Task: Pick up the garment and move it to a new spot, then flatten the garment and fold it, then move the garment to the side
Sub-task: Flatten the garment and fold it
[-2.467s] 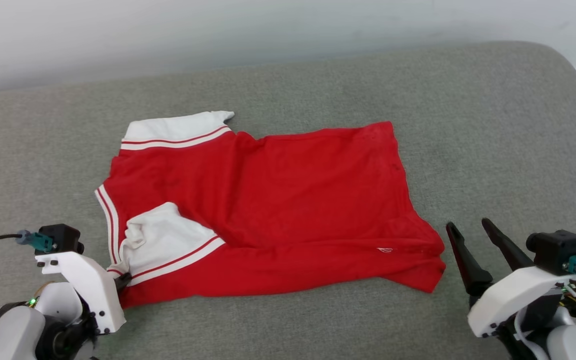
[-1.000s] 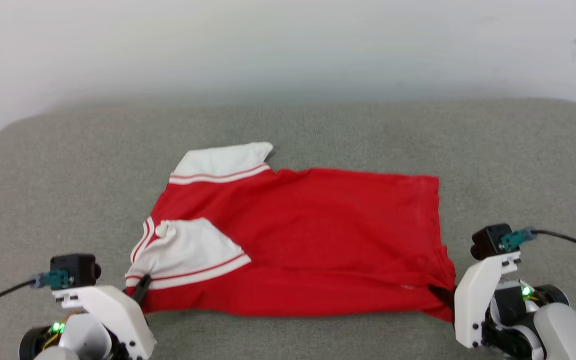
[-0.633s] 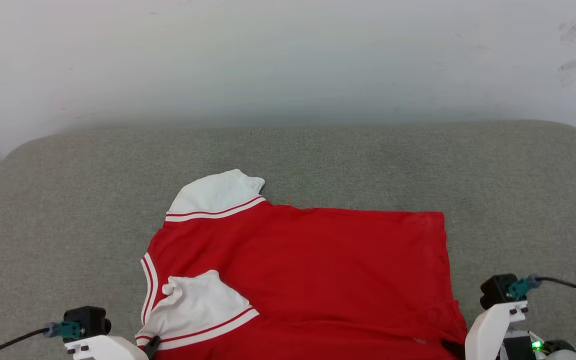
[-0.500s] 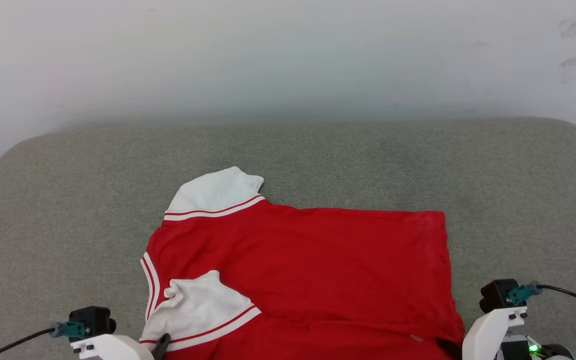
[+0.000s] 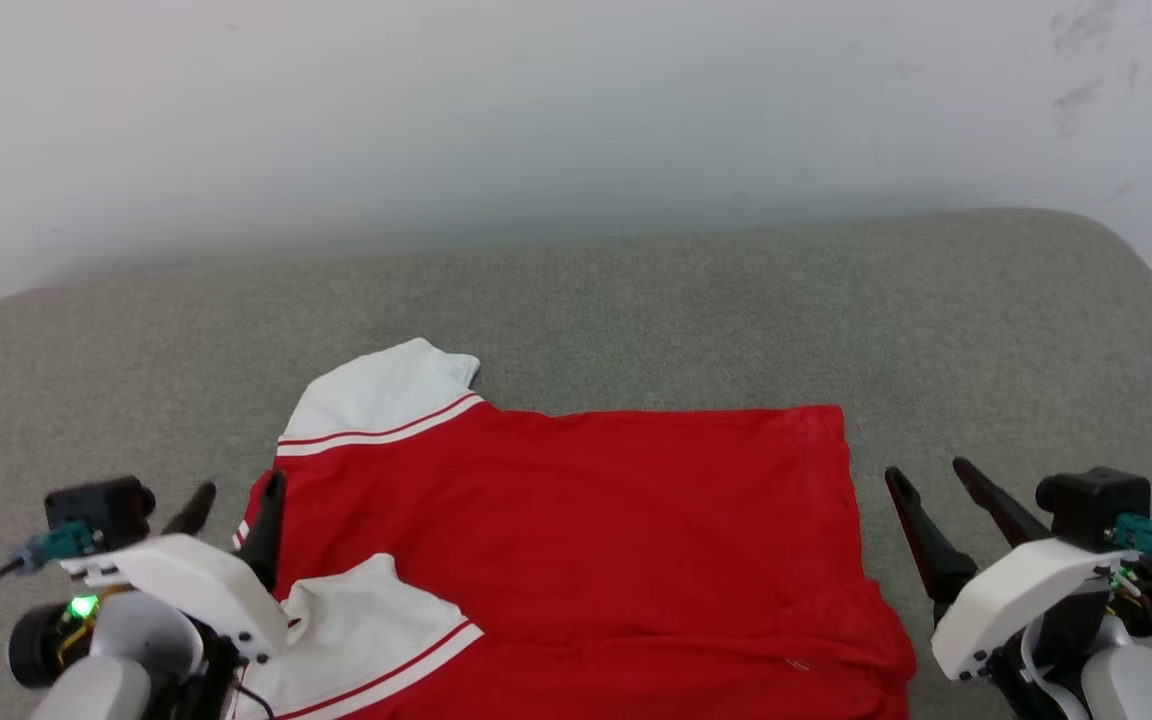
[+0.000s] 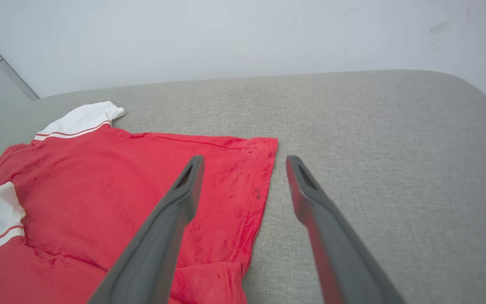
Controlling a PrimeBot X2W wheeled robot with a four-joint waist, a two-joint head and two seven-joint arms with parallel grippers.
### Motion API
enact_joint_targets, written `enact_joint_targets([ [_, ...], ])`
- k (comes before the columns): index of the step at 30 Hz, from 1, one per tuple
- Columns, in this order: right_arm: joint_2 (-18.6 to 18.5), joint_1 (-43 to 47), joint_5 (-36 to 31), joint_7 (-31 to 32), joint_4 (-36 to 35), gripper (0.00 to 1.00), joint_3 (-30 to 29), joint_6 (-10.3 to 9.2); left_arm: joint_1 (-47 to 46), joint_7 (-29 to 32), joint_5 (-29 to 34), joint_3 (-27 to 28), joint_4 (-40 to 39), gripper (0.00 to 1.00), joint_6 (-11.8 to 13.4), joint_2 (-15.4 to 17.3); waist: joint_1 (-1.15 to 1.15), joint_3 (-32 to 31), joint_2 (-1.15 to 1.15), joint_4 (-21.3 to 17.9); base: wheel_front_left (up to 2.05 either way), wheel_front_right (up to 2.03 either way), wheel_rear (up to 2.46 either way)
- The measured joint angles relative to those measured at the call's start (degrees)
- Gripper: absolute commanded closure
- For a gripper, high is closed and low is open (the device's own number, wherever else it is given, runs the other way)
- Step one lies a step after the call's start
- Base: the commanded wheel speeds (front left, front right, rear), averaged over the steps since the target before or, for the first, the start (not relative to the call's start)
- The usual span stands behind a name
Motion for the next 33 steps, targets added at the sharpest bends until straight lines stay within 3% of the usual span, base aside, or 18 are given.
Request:
enact_joint_targets([
  [8,3.1,-4.8,-3.7,-6.2,-7.6,0.00,-2.4,0.00,-12.7,0.0,3.0,1.4,-1.6,0.00,-0.3,3.3,0.00,7.0,0.00,-1.8,0.00,0.00,0.00],
  [14,4.9,-7.6,-5.3,-7.3,-11.7,0.00,-3.9,0.00,-24.2,6.6,3.3,0.4,0.7,0.00,-3.9,7.0,0.01,14.9,0.00,-3.4,0.00,0.00,0.00],
  [20,6.4,-9.7,-6.3,-8.0,-14.0,0.00,-4.2,0.00,-35.6,20.2,-0.5,-1.1,5.7,0.00,-9.0,11.0,0.01,22.0,0.00,-5.4,0.00,0.00,0.00],
  [24,7.4,-10.7,-6.7,-8.2,-14.3,0.00,-4.0,0.01,-41.1,32.9,-3.0,-3.3,8.7,0.00,-11.4,14.3,0.01,25.4,0.00,-7.3,0.00,0.00,0.00],
  [25,7.8,-10.7,-6.6,-8.5,-14.3,0.00,-3.6,0.00,-42.8,38.4,-3.5,-4.7,9.6,0.00,-12.0,15.9,0.01,26.6,0.00,-8.2,0.00,0.00,0.00],
  [28,8.3,-10.7,-6.2,-8.4,-13.8,0.00,-2.7,0.00,-44.1,45.4,-3.9,-6.5,10.8,0.00,-12.5,18.1,0.01,28.2,0.00,-9.7,0.00,0.00,0.00],
  [32,8.7,-10.8,-5.7,-8.7,-13.1,0.00,-2.2,0.00,-45.1,49.8,-4.7,-7.3,12.3,0.00,-12.5,18.9,0.01,29.9,0.00,-11.1,0.00,0.00,0.00],
  [33,8.7,-10.8,-5.6,-8.8,-12.9,0.00,-2.1,0.00,-45.5,50.7,-4.8,-7.4,12.7,0.38,-12.4,19.2,0.01,30.3,0.00,-11.5,0.00,0.00,0.00],
])
